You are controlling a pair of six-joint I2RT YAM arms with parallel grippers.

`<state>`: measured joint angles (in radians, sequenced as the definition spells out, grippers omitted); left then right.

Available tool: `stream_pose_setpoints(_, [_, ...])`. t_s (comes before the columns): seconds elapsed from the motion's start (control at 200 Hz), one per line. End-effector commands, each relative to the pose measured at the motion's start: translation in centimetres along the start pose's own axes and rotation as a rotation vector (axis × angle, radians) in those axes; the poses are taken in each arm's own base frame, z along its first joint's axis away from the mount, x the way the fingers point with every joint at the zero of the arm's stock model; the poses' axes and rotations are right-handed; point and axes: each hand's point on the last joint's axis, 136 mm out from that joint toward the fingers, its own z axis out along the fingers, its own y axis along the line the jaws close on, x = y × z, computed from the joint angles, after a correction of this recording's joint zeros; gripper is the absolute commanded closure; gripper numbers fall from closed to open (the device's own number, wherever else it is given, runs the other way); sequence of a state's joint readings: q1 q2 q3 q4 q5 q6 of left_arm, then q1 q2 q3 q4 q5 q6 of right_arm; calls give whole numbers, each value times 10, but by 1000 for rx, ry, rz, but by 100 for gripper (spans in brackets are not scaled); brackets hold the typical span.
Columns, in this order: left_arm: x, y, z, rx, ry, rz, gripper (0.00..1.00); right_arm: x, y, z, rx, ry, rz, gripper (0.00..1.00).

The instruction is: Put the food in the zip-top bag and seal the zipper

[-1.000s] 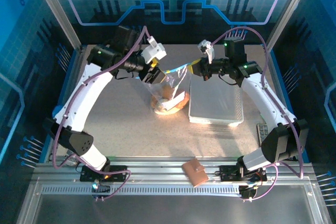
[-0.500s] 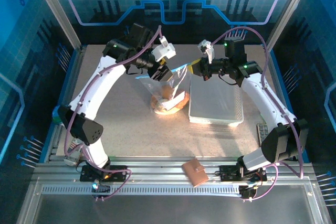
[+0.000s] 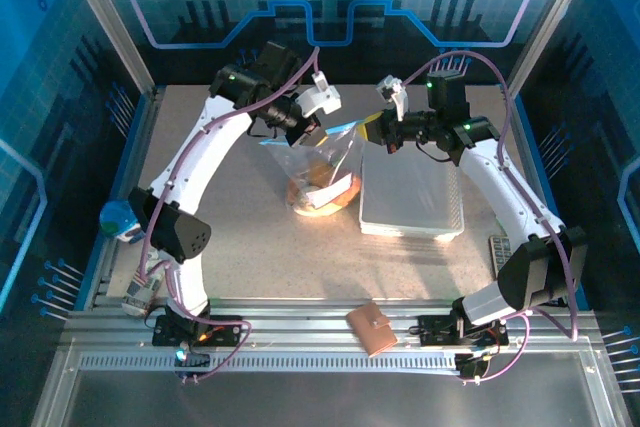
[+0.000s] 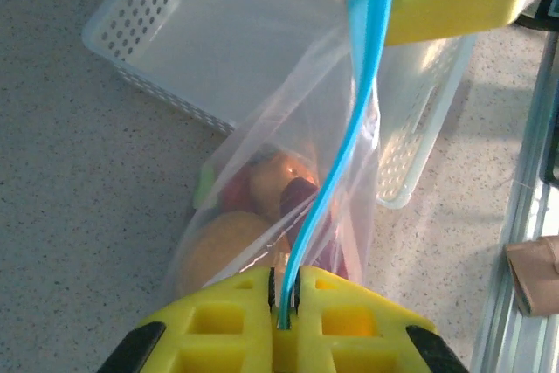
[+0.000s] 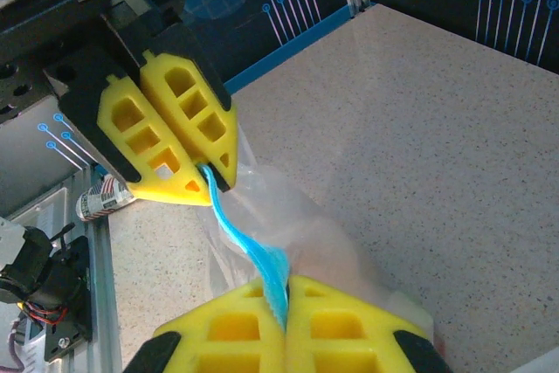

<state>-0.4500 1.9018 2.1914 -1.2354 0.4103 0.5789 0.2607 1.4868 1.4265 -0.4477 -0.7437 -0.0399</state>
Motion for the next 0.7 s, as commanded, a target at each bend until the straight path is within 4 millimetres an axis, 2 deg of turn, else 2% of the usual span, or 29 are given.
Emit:
stream_pose_setpoints(0.0, [10, -11, 0, 48, 49, -16, 96, -15, 2, -3, -8, -44, -20, 100])
stream_pose_setpoints(0.25, [21, -10, -8, 14, 84, -21, 97, -21, -11, -9, 48, -64, 16, 100])
stream_pose_setpoints(0.38, [28, -2, -15, -11, 86, -52, 98, -20, -20, -11, 76, -63, 48, 100])
stream_pose_setpoints(0.695, [47, 13, -35, -68, 56, -132, 98, -20, -25, -14, 101, -69, 62, 100])
